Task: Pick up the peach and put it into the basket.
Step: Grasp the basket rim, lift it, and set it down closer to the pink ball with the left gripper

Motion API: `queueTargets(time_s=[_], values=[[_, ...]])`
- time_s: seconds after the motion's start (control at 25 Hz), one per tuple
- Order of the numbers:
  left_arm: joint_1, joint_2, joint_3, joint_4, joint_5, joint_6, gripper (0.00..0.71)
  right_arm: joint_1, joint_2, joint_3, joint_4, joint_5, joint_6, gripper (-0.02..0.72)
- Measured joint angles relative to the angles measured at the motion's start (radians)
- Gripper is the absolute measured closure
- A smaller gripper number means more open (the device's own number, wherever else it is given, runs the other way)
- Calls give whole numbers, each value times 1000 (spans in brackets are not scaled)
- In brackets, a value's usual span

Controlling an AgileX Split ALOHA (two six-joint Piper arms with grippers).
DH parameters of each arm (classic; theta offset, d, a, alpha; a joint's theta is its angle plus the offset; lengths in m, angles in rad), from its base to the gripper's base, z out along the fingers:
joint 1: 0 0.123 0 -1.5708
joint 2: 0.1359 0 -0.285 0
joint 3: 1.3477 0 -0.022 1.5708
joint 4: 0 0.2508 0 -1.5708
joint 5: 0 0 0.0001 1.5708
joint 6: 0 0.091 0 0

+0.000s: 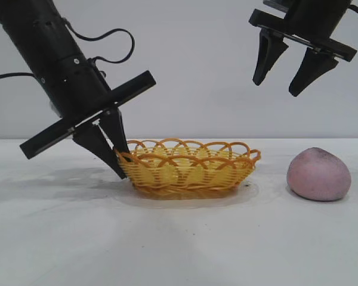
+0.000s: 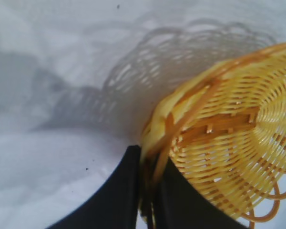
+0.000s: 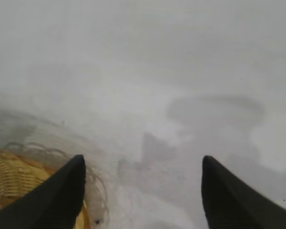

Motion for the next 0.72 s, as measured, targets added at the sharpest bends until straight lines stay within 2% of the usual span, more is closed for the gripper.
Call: queueTargets(time_s=[0.08,0.12,0.36,0.6,0.72], values=[[0,0,0,0,2,-1,640,0,0,0,0,0,0,260],[0,0,0,0,2,-1,578,0,0,0,0,0,0,260],[0,0,0,29,2,-1,382,0,0,0,0,2,0,260],[0,-17,-27,178,79,-1,200,0,0,0,0,3,0,260],[0,-30,-79,274,134,-1,212,0,0,0,0,3,0,260]])
